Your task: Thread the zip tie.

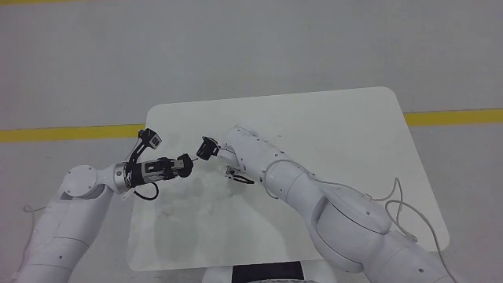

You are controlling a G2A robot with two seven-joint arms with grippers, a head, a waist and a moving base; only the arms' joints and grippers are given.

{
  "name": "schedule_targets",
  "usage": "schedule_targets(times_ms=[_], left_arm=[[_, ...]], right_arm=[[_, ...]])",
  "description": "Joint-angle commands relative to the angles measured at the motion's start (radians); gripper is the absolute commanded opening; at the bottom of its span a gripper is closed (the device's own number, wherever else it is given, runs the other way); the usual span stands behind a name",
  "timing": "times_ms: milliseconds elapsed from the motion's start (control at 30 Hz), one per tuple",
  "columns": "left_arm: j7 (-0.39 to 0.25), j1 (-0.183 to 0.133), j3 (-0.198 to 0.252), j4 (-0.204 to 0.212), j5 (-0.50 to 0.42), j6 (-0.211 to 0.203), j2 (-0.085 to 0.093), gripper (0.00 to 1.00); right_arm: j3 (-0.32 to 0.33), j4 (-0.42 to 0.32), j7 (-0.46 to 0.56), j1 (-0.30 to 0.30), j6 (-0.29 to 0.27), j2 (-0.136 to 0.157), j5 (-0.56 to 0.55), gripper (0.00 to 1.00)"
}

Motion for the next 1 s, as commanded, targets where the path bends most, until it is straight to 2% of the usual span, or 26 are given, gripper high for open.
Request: schedule_targets(times_ms=[0, 267, 333, 367, 400, 733, 967], left_arm=[[0.0, 0.0, 0.0, 0.0, 0.0, 0.0, 0.0, 0.0], [0.0, 0.0, 0.0, 0.0, 0.0, 0.0, 0.0, 0.0], [0.0, 0.0, 0.0, 0.0, 0.0, 0.0, 0.0, 0.0], [0.0, 0.0, 0.0, 0.0, 0.0, 0.0, 0.0, 0.0], [0.0, 0.0, 0.0, 0.0, 0.0, 0.0, 0.0, 0.0], [0.0, 0.0, 0.0, 0.0, 0.0, 0.0, 0.0, 0.0], [0.0, 0.0, 0.0, 0.0, 0.0, 0.0, 0.0, 0.0]], right_arm=[[0.003, 0.004, 0.001, 0.0, -0.006, -0.002, 0.004, 0.16], [0.012, 0.038, 0.0, 0.004, -0.009, -0.011, 0.012, 0.18], [0.014, 0.045, 0.0, 0.006, -0.01, -0.013, 0.012, 0.15], [0.015, 0.048, 0.0, 0.007, -0.01, -0.014, 0.012, 0.1], [0.016, 0.05, 0.0, 0.007, -0.008, -0.015, 0.011, 0.0], [0.026, 0.063, 0.01, 0.023, -0.008, -0.021, 0.006, 0.0], [0.055, 0.038, 0.046, 0.049, -0.068, -0.007, 0.026, 0.0]])
